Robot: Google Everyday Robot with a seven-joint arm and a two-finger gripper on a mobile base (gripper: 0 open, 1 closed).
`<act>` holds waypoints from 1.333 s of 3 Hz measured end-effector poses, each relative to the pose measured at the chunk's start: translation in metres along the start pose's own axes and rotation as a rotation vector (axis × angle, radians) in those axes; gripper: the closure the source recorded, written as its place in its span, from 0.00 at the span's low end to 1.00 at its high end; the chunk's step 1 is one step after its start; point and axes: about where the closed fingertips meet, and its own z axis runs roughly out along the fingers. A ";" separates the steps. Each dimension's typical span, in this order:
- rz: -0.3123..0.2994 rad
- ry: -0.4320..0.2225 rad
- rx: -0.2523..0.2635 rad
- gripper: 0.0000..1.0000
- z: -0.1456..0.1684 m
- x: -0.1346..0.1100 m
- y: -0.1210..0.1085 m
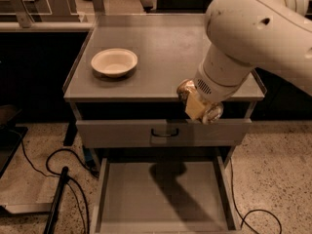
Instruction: Place orange can into middle drawer
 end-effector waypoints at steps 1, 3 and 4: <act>-0.001 -0.001 0.000 1.00 0.000 0.000 0.000; 0.124 0.010 -0.185 1.00 0.044 0.044 0.042; 0.147 0.031 -0.316 1.00 0.075 0.059 0.085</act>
Offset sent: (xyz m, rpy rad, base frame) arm -0.0518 -0.0057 -0.0657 0.1875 0.1509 -0.1148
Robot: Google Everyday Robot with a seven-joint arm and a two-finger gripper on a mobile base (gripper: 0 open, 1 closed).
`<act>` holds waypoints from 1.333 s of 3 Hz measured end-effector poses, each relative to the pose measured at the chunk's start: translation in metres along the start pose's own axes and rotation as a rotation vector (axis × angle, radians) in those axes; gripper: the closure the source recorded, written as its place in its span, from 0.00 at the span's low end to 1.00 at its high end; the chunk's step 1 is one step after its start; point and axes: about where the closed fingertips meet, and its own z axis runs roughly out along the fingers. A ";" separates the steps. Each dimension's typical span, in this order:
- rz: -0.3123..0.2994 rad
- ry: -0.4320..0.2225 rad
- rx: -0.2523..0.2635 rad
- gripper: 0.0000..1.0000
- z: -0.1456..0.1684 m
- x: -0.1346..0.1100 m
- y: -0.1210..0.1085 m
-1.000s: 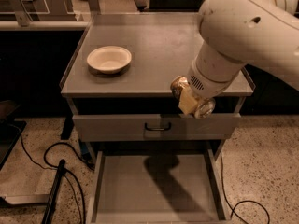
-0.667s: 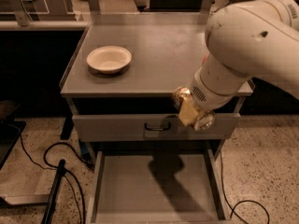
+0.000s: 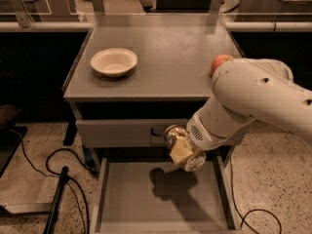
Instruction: Place orange can into middle drawer
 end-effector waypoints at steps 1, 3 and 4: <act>0.000 0.000 0.000 1.00 0.000 0.000 0.000; 0.098 0.017 -0.079 1.00 0.071 0.012 0.006; 0.151 0.013 -0.115 1.00 0.107 0.016 0.008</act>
Offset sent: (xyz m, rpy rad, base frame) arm -0.0110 0.0228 -0.0943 0.1048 0.1530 -0.0889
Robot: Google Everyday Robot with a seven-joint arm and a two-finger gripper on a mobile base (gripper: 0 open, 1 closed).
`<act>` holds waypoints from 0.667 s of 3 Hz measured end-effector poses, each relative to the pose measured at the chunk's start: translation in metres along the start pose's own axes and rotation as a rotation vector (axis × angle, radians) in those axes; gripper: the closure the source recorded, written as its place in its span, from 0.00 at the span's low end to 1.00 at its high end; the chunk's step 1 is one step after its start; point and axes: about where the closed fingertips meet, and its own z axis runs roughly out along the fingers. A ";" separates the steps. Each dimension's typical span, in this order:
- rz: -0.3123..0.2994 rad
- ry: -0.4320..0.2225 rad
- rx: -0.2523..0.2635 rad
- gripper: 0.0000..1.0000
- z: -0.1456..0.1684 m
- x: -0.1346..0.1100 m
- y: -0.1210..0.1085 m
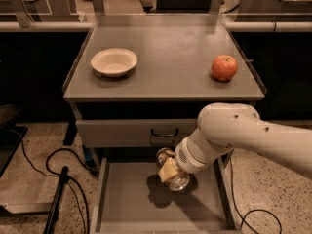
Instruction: Place orange can into middle drawer
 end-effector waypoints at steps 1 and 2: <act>0.000 0.000 0.000 1.00 0.000 0.000 0.000; 0.046 0.008 -0.013 1.00 0.029 0.010 -0.005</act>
Offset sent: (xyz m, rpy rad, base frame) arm -0.0120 0.0069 -0.0863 0.0356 0.0840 -0.1059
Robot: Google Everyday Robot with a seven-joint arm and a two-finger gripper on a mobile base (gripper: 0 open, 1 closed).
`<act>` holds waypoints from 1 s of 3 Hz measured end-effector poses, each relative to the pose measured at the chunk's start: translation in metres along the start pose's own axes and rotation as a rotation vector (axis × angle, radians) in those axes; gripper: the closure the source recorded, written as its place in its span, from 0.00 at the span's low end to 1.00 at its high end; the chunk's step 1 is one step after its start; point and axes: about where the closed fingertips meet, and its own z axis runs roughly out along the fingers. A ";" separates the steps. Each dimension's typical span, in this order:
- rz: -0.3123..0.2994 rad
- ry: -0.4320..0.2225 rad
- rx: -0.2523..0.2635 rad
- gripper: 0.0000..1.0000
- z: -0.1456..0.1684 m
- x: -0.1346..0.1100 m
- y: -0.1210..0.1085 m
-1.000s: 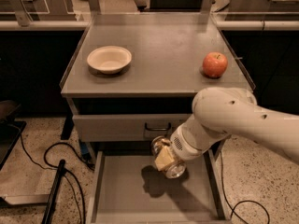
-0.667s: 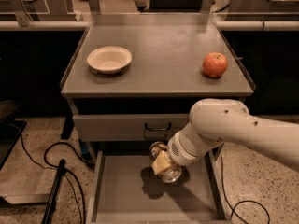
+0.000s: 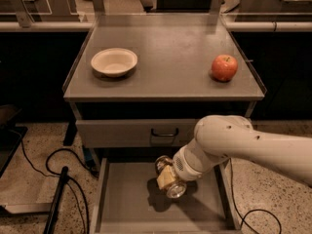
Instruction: Place orange can into middle drawer
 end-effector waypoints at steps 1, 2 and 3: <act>0.058 0.002 -0.027 1.00 0.037 0.009 -0.008; 0.107 0.005 -0.047 1.00 0.068 0.014 -0.017; 0.107 0.005 -0.047 1.00 0.068 0.014 -0.017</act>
Offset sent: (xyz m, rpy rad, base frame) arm -0.0003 0.0059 -0.1066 0.0670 0.0939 -0.1353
